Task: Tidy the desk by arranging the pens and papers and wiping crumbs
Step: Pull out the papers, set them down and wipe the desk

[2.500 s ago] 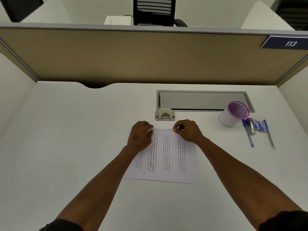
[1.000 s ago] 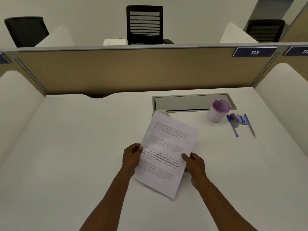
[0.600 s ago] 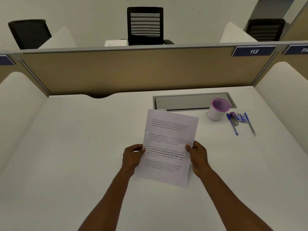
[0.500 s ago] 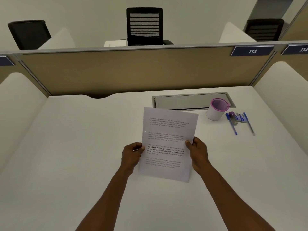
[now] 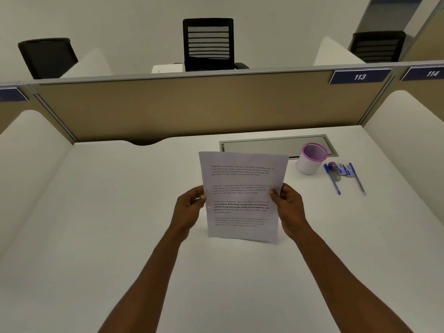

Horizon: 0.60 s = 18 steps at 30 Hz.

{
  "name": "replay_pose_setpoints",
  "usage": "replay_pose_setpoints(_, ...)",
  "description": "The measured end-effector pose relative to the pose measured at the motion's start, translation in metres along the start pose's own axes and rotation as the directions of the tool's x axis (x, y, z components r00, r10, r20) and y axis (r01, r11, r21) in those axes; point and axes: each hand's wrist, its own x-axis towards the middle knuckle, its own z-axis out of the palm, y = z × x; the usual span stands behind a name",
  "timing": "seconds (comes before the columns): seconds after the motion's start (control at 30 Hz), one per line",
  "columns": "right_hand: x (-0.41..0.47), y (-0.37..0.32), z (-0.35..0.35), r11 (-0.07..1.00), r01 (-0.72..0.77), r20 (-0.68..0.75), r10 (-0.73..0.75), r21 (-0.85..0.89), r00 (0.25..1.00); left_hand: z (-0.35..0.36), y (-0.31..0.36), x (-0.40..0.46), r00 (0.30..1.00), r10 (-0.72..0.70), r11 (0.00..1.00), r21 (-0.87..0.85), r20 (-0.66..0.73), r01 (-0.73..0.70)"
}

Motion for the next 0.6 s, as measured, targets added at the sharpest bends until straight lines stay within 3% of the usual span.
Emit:
replay_pose_setpoints(0.2,0.001,-0.006,0.001,0.997,0.068,0.022,-0.067,-0.044,0.998,0.010,0.015,0.001,0.996,0.088,0.996,-0.001,0.008,-0.088)
replay_pose_setpoints(0.6,-0.007,-0.004,0.003,0.988,0.125,0.039,-0.121,-0.094,0.992,0.017,0.010,-0.008,0.994,0.043,0.998,-0.037,-0.101,-0.047)
